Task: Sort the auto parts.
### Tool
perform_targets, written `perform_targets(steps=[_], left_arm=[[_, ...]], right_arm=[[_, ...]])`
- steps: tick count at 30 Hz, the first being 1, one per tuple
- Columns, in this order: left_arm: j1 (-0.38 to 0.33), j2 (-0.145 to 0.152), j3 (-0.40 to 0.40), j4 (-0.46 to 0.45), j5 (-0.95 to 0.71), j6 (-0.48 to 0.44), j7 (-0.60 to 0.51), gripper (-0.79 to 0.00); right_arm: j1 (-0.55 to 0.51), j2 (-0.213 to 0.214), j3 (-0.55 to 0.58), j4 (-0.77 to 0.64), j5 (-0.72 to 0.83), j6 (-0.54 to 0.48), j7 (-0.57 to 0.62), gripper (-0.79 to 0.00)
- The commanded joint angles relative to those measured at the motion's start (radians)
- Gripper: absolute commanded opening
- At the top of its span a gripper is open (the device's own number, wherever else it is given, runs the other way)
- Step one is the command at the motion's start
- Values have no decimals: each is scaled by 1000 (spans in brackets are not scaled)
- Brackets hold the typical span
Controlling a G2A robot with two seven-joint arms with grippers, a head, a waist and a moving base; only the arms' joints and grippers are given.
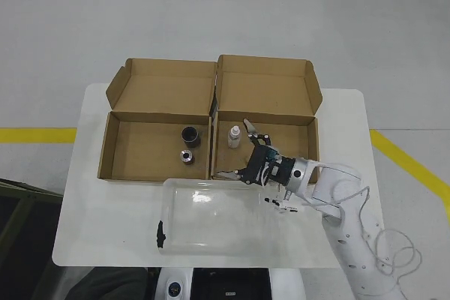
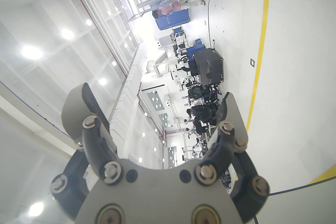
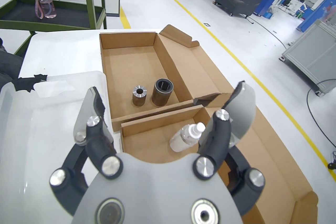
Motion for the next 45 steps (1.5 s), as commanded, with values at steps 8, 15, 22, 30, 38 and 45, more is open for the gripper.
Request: perform_targets(steps=[8,15,22,30,38,45], left_arm=[[0,0,0,0,0,0,0,0],[0,0,0,0,0,0,0,0],[0,0,0,0,0,0,0,0],[0,0,0,0,0,0,0,0],[0,0,0,0,0,0,0,0],[0,0,0,0,0,0,0,0]], right_arm=[[-154,30,172,-33,5,45,-95,0],[-239,46,257,-33,15,61,-119,0],[-301,59,324,-24,38,87,-134,0],[-369,70,402,-14,79,117,-188,0],[-411,82,455,-20,91,119,-217,0],[-438,92,481,-35,57,124,-212,0]])
